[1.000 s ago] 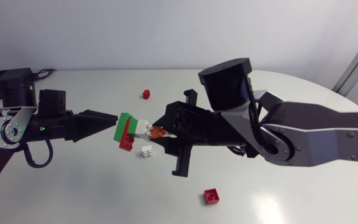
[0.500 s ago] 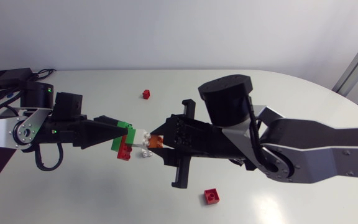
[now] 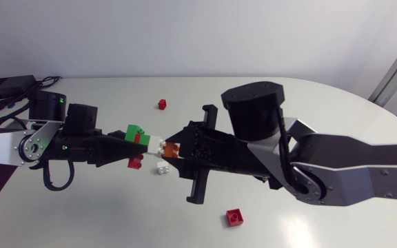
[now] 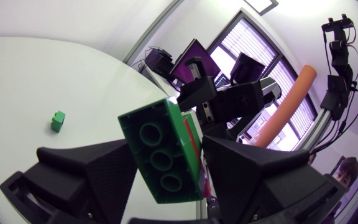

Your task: Disassemble duplo

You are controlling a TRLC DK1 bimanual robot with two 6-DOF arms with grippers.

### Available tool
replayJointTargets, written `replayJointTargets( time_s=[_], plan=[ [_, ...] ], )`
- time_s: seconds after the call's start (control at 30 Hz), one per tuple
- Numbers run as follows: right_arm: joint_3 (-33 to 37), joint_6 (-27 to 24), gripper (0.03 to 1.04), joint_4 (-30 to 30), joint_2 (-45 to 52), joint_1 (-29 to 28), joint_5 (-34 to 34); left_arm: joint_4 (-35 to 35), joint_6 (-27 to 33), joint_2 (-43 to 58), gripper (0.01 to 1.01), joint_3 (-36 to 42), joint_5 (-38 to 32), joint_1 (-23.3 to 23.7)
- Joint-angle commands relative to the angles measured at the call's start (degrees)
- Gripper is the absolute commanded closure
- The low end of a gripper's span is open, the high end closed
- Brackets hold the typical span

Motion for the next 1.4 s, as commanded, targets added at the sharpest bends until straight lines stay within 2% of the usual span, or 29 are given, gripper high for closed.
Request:
replayJointTargets(
  time_s=[0.0,0.07,0.43,0.8,0.93,1.03,1.13,1.27,1.37],
  plan=[
    [-1.7,-0.3,0.78,0.7,0.0,0.9,0.3,-0.1,1.5,-0.5,0.633,-1.0,1.0,-0.4],
    [-1.8,-0.5,0.78,0.5,0.1,1.2,0.4,-0.1,1.5,-0.6,0.698,-1.0,1.0,-0.3],
    [-2.4,-2.1,0.78,-0.3,0.9,1.8,1.5,0.0,2.4,-1.9,0.7,-1.4,0.9,0.0],
    [-1.7,-2.2,0.78,-2.7,0.9,-3.8,1.6,0.3,2.7,-2.1,0.698,-1.1,0.7,2.4],
    [1.2,-2.0,0.78,-8.1,3.0,-5.6,0.9,0.3,2.7,-2.2,0.698,-1.1,0.7,2.4],
    [2.1,-2.0,0.78,-9.8,4.8,-5.8,1.0,0.3,3.1,-2.2,0.698,-1.1,0.6,2.4],
    [5.1,-2.1,0.78,-15.9,8.0,-5.7,1.3,0.3,4.2,-2.4,0.7,-1.2,-0.4,2.1],
    [11.1,-2.2,0.78,-27.4,15.0,-6.1,2.6,0.3,5.7,-4.1,0.698,-2.4,-3.2,0.3],
    [13.7,-2.1,0.78,-30.7,19.3,-6.6,3.7,0.4,5.8,-4.4,0.698,-2.5,-3.8,0.0]
  ],
)
